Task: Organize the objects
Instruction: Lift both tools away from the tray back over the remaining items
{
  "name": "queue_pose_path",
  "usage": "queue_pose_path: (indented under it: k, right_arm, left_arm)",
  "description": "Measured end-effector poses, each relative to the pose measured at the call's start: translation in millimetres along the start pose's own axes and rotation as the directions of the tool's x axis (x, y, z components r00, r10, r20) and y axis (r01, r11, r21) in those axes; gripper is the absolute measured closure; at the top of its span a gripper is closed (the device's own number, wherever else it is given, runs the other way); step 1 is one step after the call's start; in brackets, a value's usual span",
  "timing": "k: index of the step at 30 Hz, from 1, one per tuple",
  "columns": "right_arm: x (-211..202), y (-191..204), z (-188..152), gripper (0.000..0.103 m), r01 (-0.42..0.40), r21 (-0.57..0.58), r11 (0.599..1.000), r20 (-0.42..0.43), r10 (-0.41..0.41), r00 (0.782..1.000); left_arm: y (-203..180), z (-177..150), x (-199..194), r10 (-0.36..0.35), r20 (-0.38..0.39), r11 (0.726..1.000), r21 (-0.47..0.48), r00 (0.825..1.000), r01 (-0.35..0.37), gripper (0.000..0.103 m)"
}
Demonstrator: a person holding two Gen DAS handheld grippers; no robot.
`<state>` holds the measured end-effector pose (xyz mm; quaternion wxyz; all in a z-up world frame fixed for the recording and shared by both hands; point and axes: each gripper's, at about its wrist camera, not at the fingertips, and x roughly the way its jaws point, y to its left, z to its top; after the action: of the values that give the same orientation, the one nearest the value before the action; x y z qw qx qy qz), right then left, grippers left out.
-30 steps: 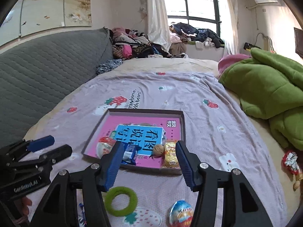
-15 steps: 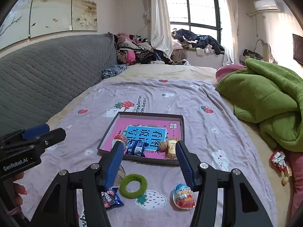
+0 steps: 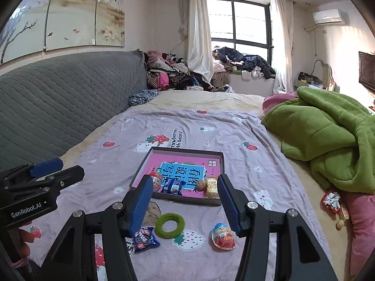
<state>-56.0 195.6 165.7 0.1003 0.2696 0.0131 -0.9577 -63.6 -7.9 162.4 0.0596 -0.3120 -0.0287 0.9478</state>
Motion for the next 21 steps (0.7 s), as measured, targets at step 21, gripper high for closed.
queue_pose_path:
  k: [21]
  right_arm:
    - [-47,-7,-18,0.046,0.040,-0.006,0.999,0.011,-0.040,0.999]
  left_arm:
    - [-23,-31,-33,0.009,-0.018,1.000,0.013,1.000,-0.009,0.041]
